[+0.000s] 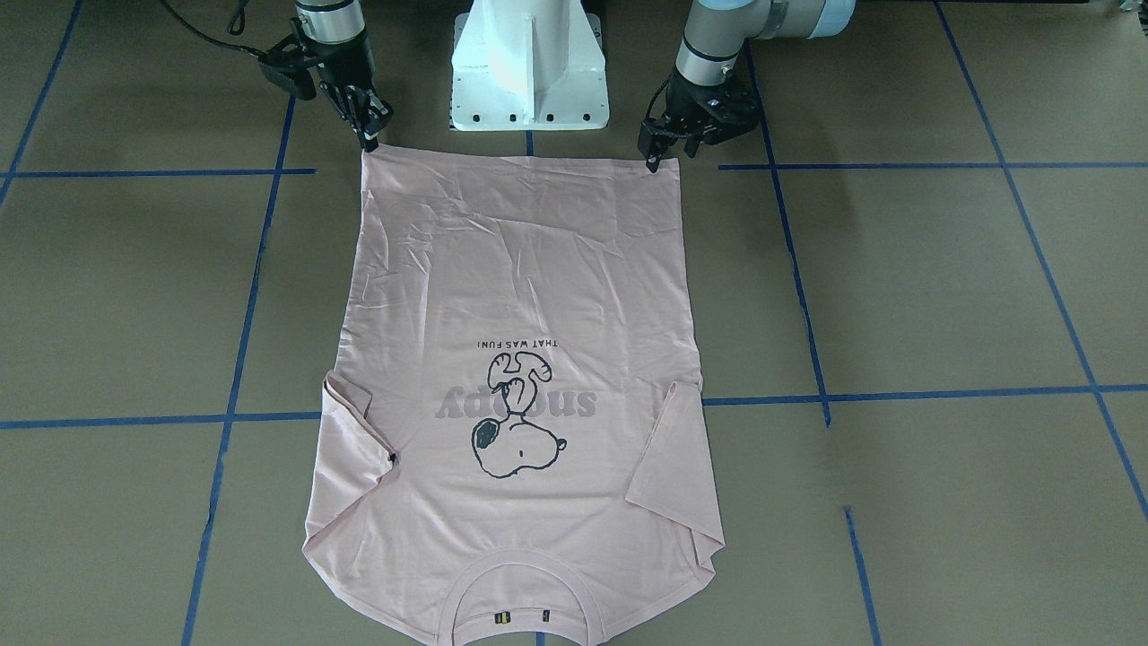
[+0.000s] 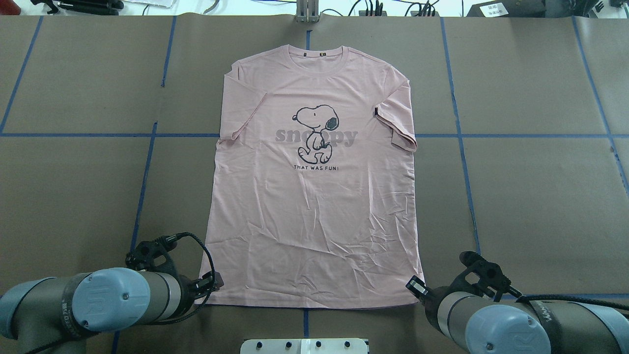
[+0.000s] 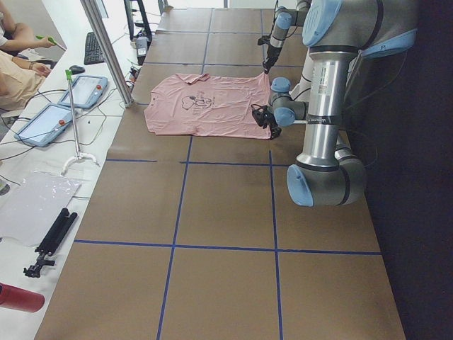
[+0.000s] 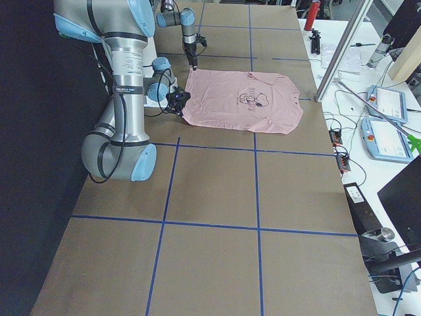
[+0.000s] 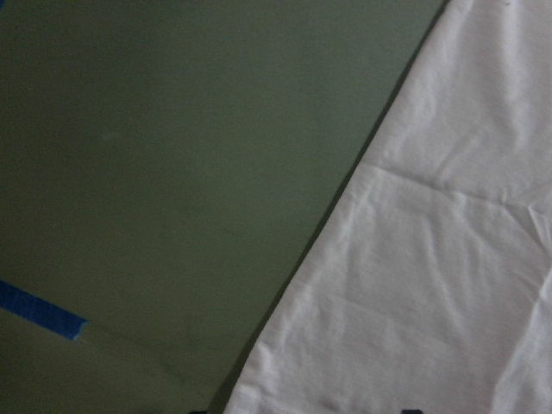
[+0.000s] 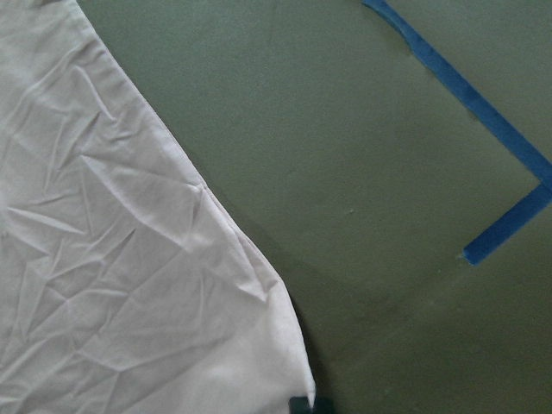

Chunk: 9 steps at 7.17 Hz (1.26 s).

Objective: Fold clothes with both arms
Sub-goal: 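Grasp the hem corners with both grippers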

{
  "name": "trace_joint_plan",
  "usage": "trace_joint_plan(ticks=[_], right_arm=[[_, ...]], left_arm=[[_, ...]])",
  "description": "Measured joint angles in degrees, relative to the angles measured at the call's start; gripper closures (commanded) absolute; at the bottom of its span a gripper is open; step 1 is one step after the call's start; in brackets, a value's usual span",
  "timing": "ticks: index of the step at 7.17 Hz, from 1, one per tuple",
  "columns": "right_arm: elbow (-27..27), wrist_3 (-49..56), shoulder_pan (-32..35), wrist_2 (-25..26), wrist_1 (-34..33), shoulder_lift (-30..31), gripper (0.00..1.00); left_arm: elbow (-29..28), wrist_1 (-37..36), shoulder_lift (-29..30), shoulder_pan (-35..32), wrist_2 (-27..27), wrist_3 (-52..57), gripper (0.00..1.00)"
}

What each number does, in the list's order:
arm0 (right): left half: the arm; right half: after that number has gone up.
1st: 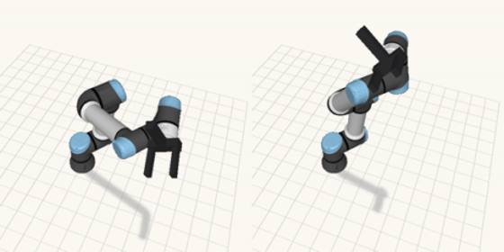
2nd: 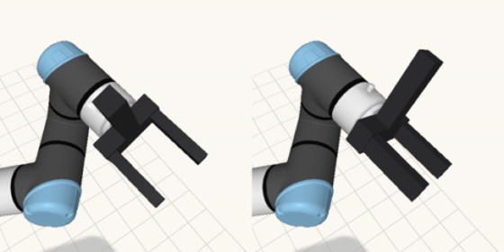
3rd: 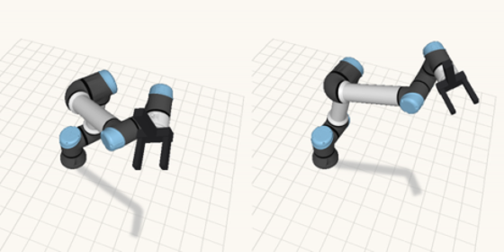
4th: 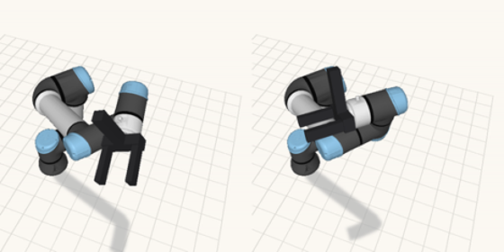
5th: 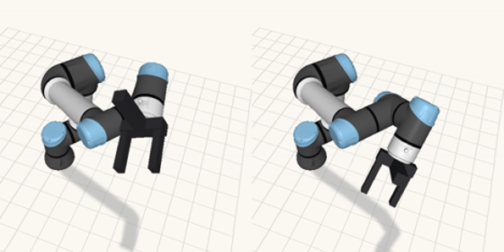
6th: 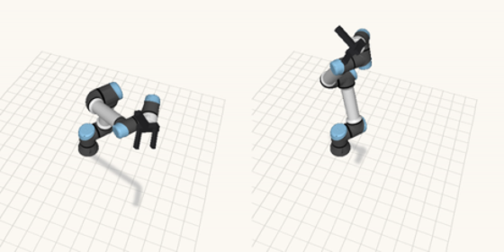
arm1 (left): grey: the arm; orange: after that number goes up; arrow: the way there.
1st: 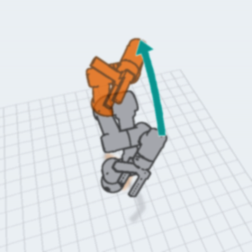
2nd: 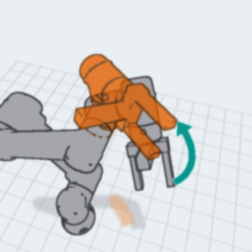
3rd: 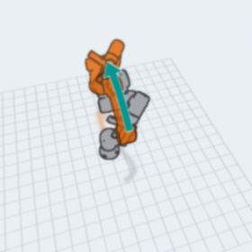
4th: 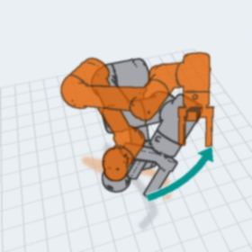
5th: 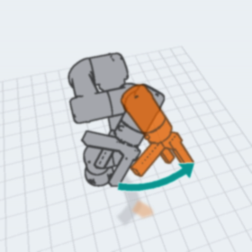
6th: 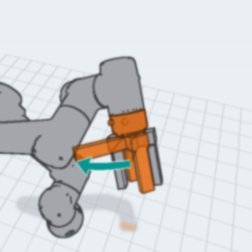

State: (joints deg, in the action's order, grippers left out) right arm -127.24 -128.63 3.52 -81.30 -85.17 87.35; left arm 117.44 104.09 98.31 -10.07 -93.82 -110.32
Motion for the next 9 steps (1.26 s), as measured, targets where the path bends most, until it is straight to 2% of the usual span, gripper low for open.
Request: trace_joint_plan(ticks=[6, 7, 8, 9], right_arm=[[0.0, 0.0, 0.0, 0.0, 0.0, -0.1, 1.00], [0.0, 0.0, 0.0, -0.1, 0.0, -0.1, 1.00], [0.0, 0.0, 0.0, -0.1, 0.0, -0.1, 1.00], [0.0, 0.0, 0.0, -0.1, 0.0, -0.1, 1.00]], left_arm=[[-0.8, 0.2, -0.2, 0.4, -0.4, 0.6, 0.26], [-1.0, 0.2, -0.2, 0.5, -0.4, 0.6, 0.35], [-1.2, 0.2, -0.2, 0.6, -0.4, 0.6, 0.74], [-1.3, 0.3, -0.1, 0.6, -0.4, 0.6, 1.00]])
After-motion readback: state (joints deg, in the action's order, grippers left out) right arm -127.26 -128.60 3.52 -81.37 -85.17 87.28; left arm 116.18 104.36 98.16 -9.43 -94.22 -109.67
